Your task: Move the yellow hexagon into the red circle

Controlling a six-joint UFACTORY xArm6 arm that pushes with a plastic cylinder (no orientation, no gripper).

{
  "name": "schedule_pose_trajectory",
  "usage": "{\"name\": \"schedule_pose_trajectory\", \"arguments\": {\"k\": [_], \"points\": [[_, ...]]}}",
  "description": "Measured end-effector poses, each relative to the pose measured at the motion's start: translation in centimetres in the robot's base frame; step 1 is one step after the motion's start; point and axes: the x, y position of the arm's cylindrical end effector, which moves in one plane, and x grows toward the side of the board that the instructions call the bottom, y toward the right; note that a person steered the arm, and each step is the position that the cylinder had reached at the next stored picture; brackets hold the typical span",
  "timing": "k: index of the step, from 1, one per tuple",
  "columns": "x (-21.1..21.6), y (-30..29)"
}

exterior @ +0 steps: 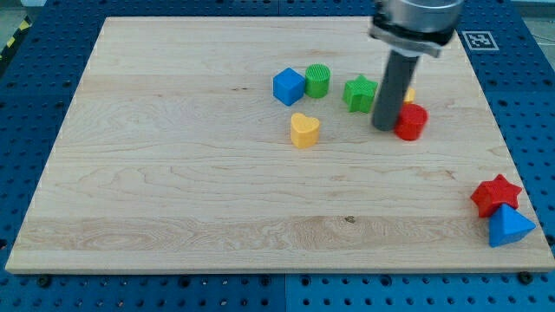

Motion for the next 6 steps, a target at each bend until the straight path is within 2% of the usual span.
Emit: {"name": "schedule_pose_trajectory", "arguments": {"k": [1, 2, 4, 5, 6], "points": [[0.0, 6.1], [0.0, 6.6], [-0.7, -4.7], [-3.6, -5.6], [-4.4, -0.9]]}}
